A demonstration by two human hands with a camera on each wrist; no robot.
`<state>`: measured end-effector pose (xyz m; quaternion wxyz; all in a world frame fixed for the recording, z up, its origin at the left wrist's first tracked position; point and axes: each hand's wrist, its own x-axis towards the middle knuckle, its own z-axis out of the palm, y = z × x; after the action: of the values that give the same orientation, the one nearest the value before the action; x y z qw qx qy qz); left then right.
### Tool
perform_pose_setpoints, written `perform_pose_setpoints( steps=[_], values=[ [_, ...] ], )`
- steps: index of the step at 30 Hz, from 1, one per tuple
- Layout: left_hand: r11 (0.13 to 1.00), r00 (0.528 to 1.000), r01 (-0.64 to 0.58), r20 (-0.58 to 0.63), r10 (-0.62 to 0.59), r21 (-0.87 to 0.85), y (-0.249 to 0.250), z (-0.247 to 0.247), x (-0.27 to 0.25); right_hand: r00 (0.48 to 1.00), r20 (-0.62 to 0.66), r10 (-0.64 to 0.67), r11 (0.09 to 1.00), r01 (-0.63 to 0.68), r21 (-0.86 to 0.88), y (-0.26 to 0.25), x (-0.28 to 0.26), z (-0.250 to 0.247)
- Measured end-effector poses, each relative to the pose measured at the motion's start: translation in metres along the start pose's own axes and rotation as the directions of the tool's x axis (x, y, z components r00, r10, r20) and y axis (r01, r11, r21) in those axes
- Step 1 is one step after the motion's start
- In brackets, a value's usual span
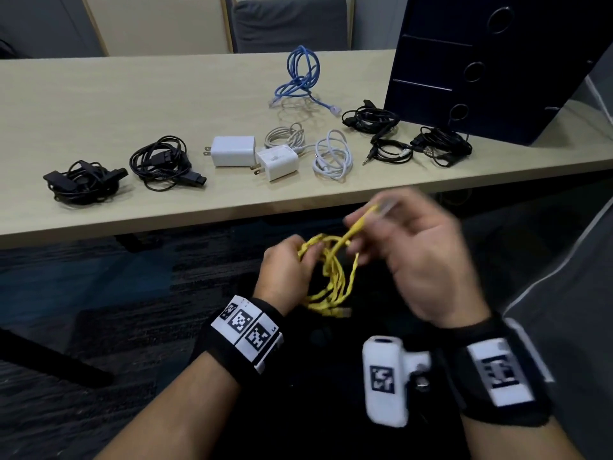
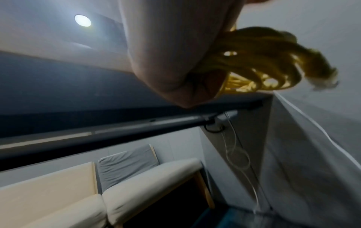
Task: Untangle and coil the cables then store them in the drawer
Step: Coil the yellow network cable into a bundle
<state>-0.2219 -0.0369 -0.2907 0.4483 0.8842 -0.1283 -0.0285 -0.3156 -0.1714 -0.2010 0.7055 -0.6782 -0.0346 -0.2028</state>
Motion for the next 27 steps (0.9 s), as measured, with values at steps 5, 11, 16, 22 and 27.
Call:
perform_pose_setpoints(
  steps=[5, 11, 16, 22, 27],
  values=[
    [0.987, 0.992, -0.045, 0.108, 0.062, -0.155, -0.015, -0.002, -0.006, 0.949, -0.308, -0.067, 0.983, 0.115, 0.141, -0.019, 0.022, -0.048],
    [0.706, 0.960, 0.149, 0.271, 0.064, -0.693, 0.012, -0.010, -0.013, 0.742, -0.570, 0.353, 0.878, -0.051, 0.476, 0.056, 0.028, -0.074],
    [0.537, 0.954, 0.236, 0.298, 0.031, -0.810, 0.028, -0.010, -0.015, 0.666, -0.489, 0.564, 0.805, -0.313, 0.503, 0.093, 0.021, -0.059],
    [0.502, 0.963, 0.239, 0.270, -0.011, -0.831, 0.035, 0.002, -0.012, 0.668, -0.112, 0.736, 0.663, -0.677, 0.321, 0.090, 0.005, -0.017],
    [0.635, 0.983, 0.142, 0.186, 0.003, -0.760, 0.027, 0.012, -0.012, 0.741, 0.202, 0.641, 0.616, -0.653, 0.441, 0.086, -0.002, -0.006]
  ],
)
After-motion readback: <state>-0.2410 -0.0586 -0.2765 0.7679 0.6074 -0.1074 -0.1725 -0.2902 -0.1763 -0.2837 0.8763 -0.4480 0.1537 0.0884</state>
